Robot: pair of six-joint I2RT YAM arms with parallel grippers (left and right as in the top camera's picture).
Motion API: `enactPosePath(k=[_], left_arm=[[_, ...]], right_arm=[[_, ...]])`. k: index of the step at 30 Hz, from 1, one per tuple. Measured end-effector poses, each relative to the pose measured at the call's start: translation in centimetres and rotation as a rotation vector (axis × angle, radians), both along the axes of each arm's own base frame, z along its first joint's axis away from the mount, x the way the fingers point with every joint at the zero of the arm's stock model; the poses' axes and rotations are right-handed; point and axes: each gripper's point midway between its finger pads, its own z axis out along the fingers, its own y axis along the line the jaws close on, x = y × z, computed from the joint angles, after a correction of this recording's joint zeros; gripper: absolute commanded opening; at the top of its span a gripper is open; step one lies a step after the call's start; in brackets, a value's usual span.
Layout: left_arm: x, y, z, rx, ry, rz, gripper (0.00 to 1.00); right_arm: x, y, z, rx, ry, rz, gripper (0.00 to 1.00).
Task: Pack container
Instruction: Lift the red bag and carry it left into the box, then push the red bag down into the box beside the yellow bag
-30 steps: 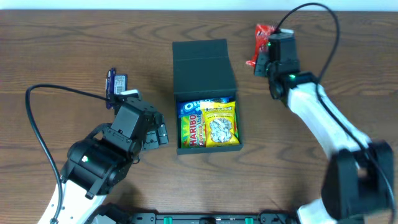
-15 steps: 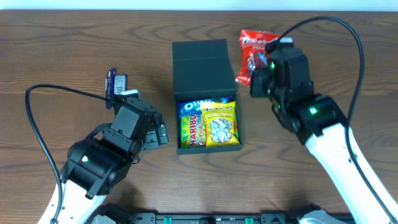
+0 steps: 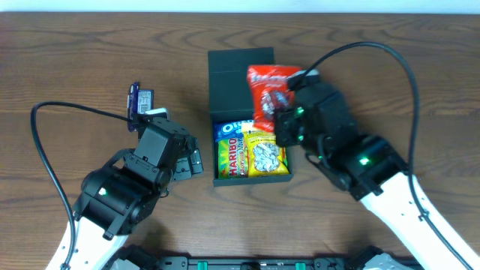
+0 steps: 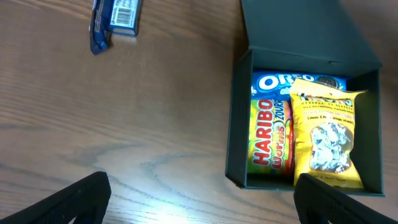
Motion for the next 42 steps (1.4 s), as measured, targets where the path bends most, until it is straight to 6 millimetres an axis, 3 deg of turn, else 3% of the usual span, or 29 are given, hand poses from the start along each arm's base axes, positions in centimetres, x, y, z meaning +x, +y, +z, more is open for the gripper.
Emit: enactPosePath(k=[14, 21, 27, 32, 33, 39, 42], left_arm=[[0.0, 0.0, 0.0, 0.000, 0.000, 0.000, 0.95], [0.0, 0.0, 0.0, 0.000, 0.000, 0.000, 0.95], [0.0, 0.0, 0.0, 0.000, 0.000, 0.000, 0.95], [0.0, 0.0, 0.0, 0.000, 0.000, 0.000, 0.95], [0.0, 0.0, 0.0, 0.000, 0.000, 0.000, 0.95], [0.0, 0.0, 0.0, 0.000, 0.000, 0.000, 0.95], [0.0, 0.0, 0.0, 0.000, 0.000, 0.000, 0.95]], right_arm=[[-3.4, 6.2, -9.4, -0.061, 0.300, 0.010, 0.01], [-4.0, 6.9, -12.7, -0.117, 0.375, 0.001, 0.01], [-4.2, 6.7, -14.4, -0.163, 0.411, 0.005, 0.02], [-4.5, 6.9, -14.6, -0.171, 0.416, 0.016, 0.69], [-4.5, 6.9, -14.6, -0.171, 0.415, 0.019, 0.74], [-4.4, 6.8, -14.6, -0.177, 0.410, 0.029, 0.67], [-4.1, 6.6, -14.4, -0.175, 0.405, 0.029, 0.45]])
